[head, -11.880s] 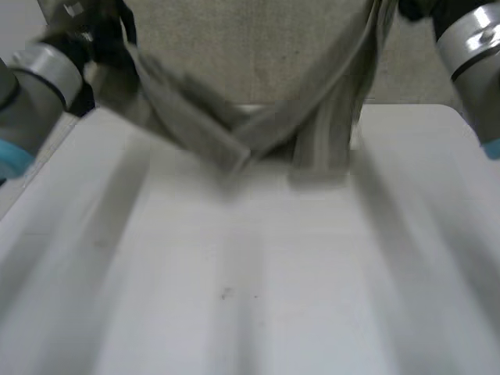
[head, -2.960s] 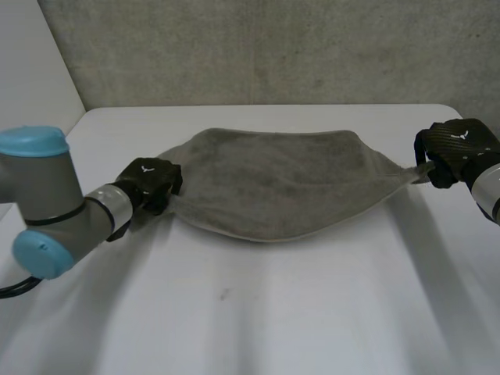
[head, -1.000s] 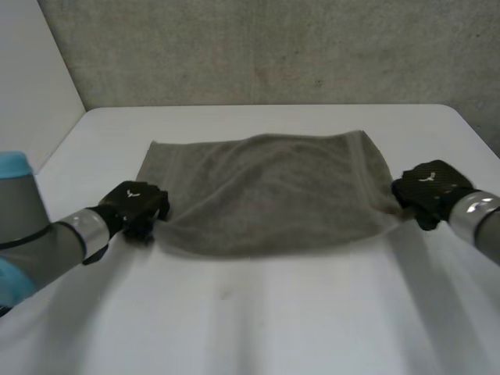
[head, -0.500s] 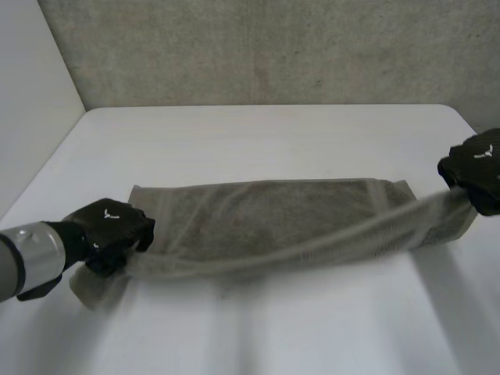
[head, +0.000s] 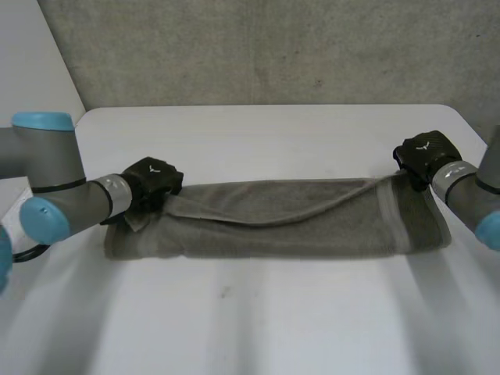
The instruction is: Fold the towel.
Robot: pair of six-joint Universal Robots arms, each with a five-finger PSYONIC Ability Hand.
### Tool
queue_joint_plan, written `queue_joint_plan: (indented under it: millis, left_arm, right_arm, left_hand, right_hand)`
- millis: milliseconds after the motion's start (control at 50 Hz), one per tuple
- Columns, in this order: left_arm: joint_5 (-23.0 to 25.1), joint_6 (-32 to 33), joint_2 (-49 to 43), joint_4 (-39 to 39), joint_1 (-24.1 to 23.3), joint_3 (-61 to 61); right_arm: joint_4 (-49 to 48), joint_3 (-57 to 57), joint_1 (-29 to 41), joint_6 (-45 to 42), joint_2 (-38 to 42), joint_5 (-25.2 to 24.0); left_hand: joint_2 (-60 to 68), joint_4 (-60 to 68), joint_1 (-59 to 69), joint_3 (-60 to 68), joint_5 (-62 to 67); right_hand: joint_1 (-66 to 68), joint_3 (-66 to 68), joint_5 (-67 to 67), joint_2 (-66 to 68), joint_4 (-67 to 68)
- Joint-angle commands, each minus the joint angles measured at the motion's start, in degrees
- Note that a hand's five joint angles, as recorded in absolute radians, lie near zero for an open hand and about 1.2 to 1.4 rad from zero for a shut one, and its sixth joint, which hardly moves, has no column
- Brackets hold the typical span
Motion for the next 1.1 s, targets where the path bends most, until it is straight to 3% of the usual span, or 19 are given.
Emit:
queue_joint_plan:
  millis: [20,380,400,420,440,460,500,740,940,1100]
  left_arm:
    - [-2.4,-0.5,-5.3,-0.3,0.0,7.2]
    - [-3.9,-0.8,-8.2,-0.1,-0.1,11.8]
    - [-3.8,-0.9,-8.1,-0.1,-0.1,11.7]
    - [-3.8,-0.9,-8.1,-0.1,-0.1,11.7]
    - [-3.9,-0.9,-7.9,-0.1,-0.3,11.6]
    - [-3.8,-0.9,-7.6,0.0,-0.6,11.6]
    - [-3.8,-0.7,-7.4,0.0,-1.2,11.5]
    - [-4.0,-2.1,2.2,-0.3,-2.1,8.9]
    - [-3.7,-5.5,19.2,0.5,-0.7,-8.9]
    - [-3.9,-5.8,26.4,5.3,-0.4,-22.7]
  right_arm:
    - [-0.2,-5.1,0.9,-0.2,4.0,4.5]
    - [-0.2,-10.7,1.4,-0.4,8.4,6.4]
    - [0.0,-11.4,1.4,-0.4,8.7,6.6]
    - [0.0,-11.4,1.4,-0.4,8.7,6.6]
    - [0.5,-12.1,1.4,-0.2,8.8,6.8]
    - [0.5,-12.5,1.4,-0.1,8.7,7.0]
    - [0.5,-12.7,1.5,0.5,8.2,7.0]
    - [0.2,-10.3,0.2,9.2,-1.6,5.6]
    - [0.9,7.1,-3.0,9.2,-15.9,-0.6]
    - [0.6,21.2,-4.5,7.5,-20.9,-4.9]
  left_hand:
    - [10.2,10.2,12.8,10.3,10.9]
    - [10.2,10.2,12.8,10.3,10.9]
    - [0.4,0.4,3.0,0.5,1.1]
    - [0.3,0.3,2.9,0.4,1.0]
    - [-51.3,-51.3,-48.7,-51.3,-50.6]
    - [-53.9,-53.8,-51.2,-53.8,-53.1]
    - [-59.8,-59.8,-57.2,-59.7,-59.1]
    - [-59.8,-59.8,-57.2,-59.7,-59.1]
    - [-59.8,-59.8,-57.2,-59.7,-59.1]
    - [-59.8,-59.8,-57.2,-59.7,-59.1]
  right_hand:
    - [0.2,10.4,10.7,10.5,10.2]
    - [0.2,10.4,10.7,10.5,10.2]
    - [-10.3,0.0,0.3,0.1,-0.2]
    - [-10.4,-0.1,0.2,0.0,-0.3]
    - [-60.0,-49.8,-49.5,-49.6,-49.9]
    - [-69.8,-59.6,-59.3,-59.5,-59.8]
    - [-69.8,-59.6,-59.3,-59.5,-59.8]
    - [-69.8,-59.6,-59.3,-59.5,-59.8]
    - [-69.8,-59.6,-59.3,-59.5,-59.8]
    - [-63.0,-52.8,-52.5,-52.7,-53.0]
